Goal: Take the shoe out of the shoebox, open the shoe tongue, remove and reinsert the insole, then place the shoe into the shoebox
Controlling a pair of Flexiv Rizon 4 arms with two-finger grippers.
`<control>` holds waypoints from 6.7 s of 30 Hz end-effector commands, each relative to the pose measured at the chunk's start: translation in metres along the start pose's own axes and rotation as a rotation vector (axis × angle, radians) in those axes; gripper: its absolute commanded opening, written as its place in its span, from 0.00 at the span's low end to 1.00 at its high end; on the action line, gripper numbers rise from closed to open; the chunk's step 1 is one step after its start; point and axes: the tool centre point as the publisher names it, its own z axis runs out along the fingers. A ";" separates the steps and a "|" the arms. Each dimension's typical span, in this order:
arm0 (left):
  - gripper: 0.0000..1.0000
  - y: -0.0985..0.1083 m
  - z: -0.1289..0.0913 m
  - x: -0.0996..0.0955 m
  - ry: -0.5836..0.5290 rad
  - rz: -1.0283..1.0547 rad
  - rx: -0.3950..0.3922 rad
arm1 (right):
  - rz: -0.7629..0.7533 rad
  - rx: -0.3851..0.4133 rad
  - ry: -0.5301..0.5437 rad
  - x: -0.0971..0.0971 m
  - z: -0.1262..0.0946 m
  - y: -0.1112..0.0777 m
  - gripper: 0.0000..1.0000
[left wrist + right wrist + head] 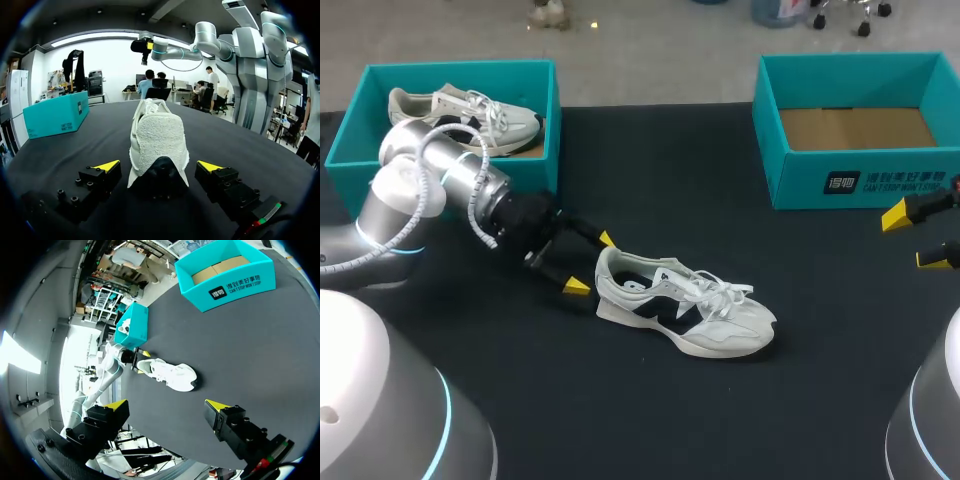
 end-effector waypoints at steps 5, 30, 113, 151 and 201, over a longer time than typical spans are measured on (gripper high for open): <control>1.00 0.006 0.012 -0.008 0.064 0.001 0.005 | 0.002 -0.046 -0.002 0.000 -0.003 -0.010 1.00; 1.00 0.016 0.039 -0.007 0.078 -0.040 0.036 | 0.002 -0.046 -0.002 0.000 -0.003 -0.010 1.00; 0.00 -0.009 0.028 0.023 -0.380 -0.189 0.138 | 0.002 -0.046 -0.002 0.000 -0.003 -0.010 1.00; 0.00 0.023 0.042 0.023 -0.344 -0.201 0.031 | 0.002 -0.046 -0.002 0.000 -0.003 -0.010 1.00; 0.00 0.011 0.032 0.019 -0.356 -0.176 -0.117 | 0.002 -0.046 -0.002 0.000 -0.003 -0.010 1.00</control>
